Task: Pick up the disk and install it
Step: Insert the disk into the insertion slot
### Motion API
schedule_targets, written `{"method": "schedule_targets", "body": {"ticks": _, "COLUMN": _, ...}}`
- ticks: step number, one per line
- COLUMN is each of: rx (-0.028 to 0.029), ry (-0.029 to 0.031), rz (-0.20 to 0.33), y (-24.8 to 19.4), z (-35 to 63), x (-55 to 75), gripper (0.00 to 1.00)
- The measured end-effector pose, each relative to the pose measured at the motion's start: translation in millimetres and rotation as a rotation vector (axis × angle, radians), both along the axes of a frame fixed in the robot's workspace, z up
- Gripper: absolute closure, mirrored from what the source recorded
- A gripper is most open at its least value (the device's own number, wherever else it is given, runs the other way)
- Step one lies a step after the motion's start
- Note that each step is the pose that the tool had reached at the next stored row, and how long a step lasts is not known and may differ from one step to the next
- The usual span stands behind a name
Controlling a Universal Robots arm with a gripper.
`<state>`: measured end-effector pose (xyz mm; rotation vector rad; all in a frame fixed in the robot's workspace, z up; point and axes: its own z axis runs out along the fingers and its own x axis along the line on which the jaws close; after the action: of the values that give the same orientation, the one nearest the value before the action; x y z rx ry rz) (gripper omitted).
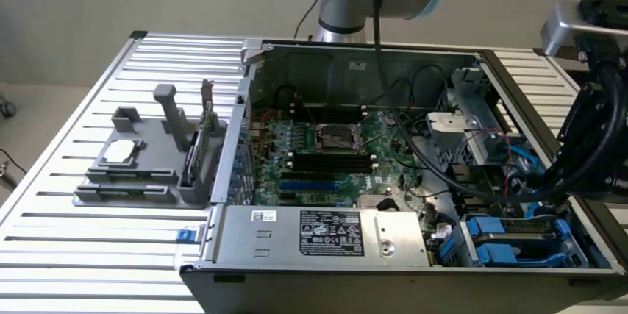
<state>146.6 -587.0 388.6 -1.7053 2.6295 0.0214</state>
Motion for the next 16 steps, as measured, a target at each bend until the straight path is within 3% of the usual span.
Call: {"method": "schedule_targets", "body": {"ticks": 16, "rx": 0.0001, "ry": 0.0, "rz": -0.236, "y": 0.0, "z": -3.8, "x": 0.2, "gripper": 0.78}}
